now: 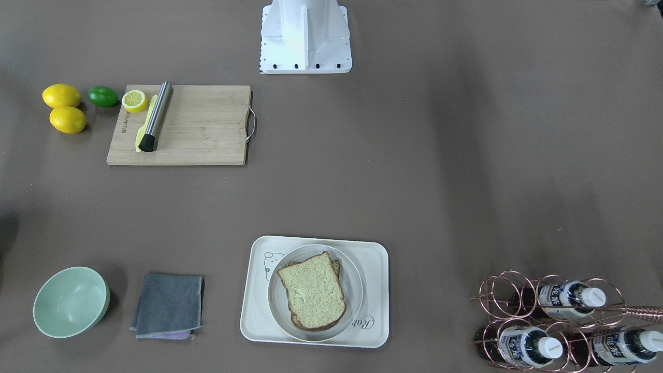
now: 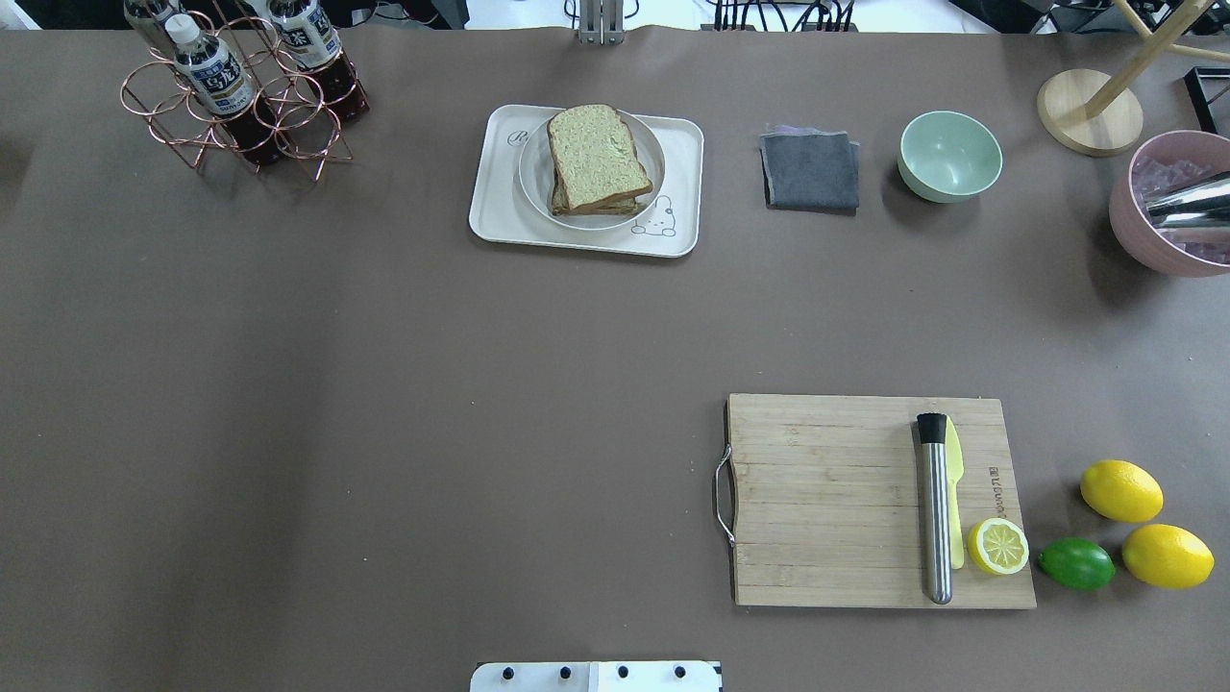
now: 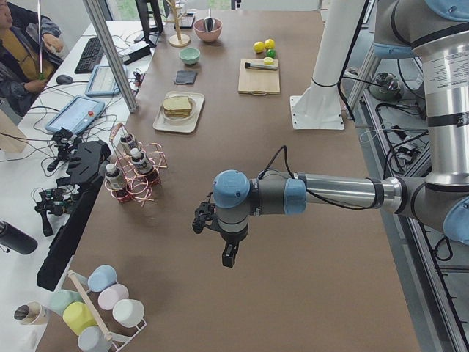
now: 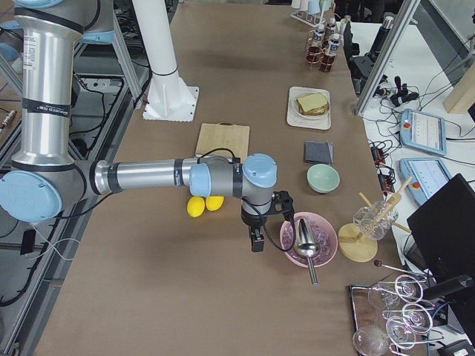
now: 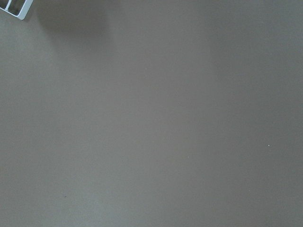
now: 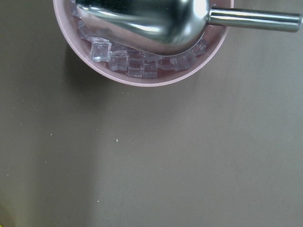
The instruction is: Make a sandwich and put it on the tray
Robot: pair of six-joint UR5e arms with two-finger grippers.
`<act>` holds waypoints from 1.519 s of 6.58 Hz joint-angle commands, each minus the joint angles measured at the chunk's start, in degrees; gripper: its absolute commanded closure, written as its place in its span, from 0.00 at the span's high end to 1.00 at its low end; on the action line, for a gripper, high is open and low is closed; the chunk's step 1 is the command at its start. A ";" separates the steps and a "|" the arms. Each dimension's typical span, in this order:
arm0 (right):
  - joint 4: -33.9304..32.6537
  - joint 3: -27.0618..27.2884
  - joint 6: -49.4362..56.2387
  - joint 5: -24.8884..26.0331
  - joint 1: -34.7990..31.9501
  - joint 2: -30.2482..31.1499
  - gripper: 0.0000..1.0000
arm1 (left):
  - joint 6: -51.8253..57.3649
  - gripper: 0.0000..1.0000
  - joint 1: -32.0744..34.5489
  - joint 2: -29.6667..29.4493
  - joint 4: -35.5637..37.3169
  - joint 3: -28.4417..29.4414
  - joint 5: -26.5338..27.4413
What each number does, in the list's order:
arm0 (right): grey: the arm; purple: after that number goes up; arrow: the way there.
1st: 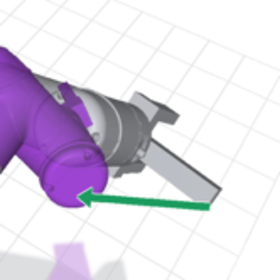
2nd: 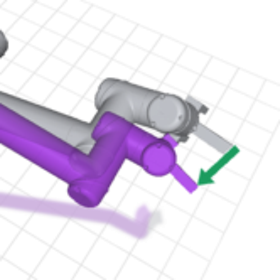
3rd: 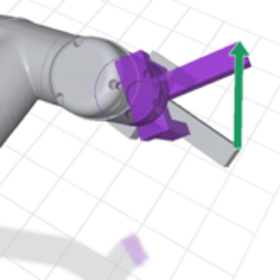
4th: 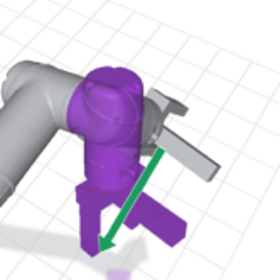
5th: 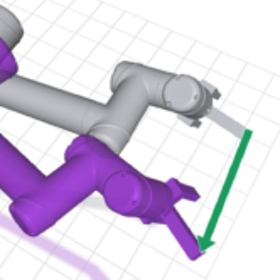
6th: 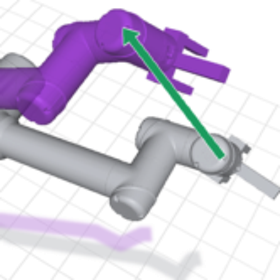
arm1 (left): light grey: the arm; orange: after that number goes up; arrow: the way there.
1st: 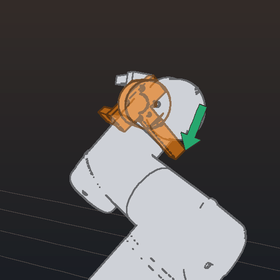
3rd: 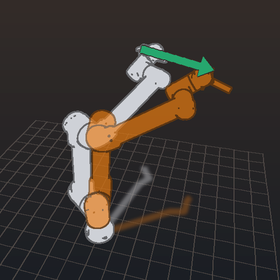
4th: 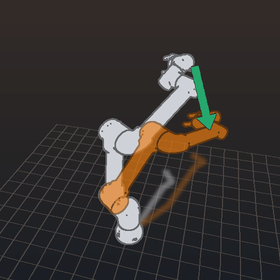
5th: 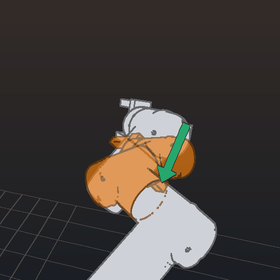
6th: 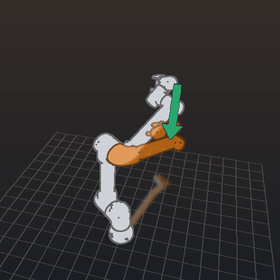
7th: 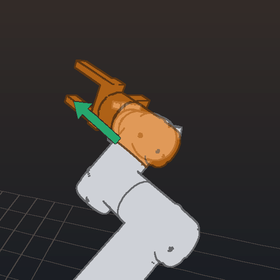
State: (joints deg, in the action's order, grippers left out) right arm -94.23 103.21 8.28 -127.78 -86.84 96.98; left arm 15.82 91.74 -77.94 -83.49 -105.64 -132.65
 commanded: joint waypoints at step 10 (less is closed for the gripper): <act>-2.72 2.17 0.68 -0.10 -1.14 3.56 1.00 | -7.56 0.97 -1.91 -4.15 6.36 -1.41 0.55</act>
